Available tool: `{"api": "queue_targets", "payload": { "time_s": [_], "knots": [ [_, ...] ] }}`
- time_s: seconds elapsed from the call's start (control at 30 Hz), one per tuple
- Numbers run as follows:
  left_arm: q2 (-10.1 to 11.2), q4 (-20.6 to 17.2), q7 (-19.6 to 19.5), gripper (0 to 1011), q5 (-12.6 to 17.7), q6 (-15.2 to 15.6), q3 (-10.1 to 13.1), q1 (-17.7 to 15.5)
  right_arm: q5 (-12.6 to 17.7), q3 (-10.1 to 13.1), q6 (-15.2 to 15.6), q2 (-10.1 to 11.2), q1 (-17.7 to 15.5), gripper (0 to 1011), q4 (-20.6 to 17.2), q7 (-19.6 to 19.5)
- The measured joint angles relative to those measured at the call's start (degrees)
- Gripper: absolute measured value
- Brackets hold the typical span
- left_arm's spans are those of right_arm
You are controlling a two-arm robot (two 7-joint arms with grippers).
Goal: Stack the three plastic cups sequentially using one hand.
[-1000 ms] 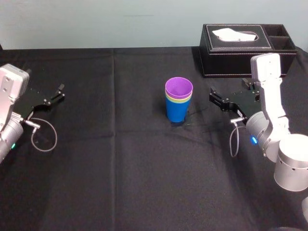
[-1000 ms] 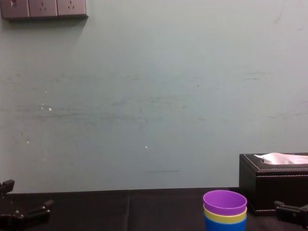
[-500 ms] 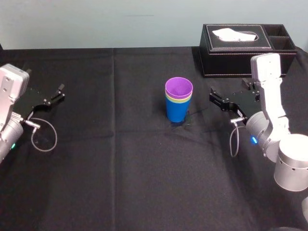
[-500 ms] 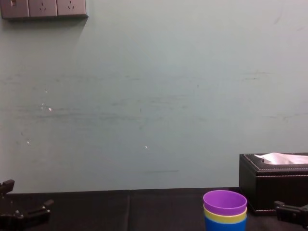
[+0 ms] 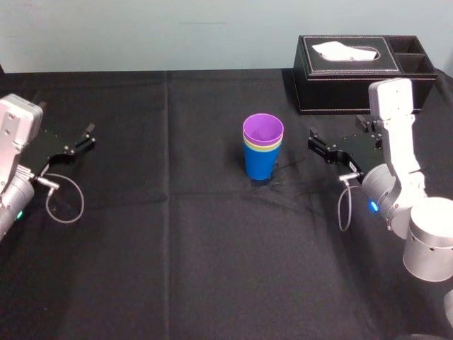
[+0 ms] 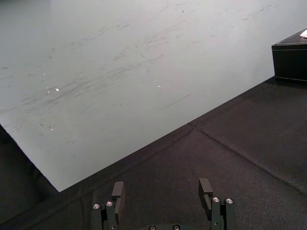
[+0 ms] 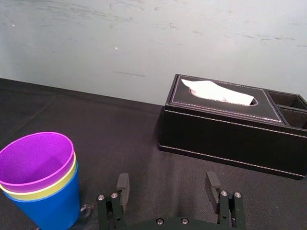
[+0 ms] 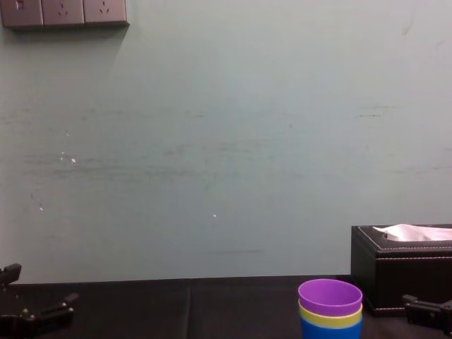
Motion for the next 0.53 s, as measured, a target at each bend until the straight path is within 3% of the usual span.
{"api": "queue_targets", "payload": {
  "time_s": [0.53],
  "knots": [
    [0.0, 0.0, 0.0, 1010, 0.0, 0.0, 0.0, 0.0, 0.0, 0.0, 0.0, 0.0, 0.0, 1004, 0.0, 0.0]
  ]
}}
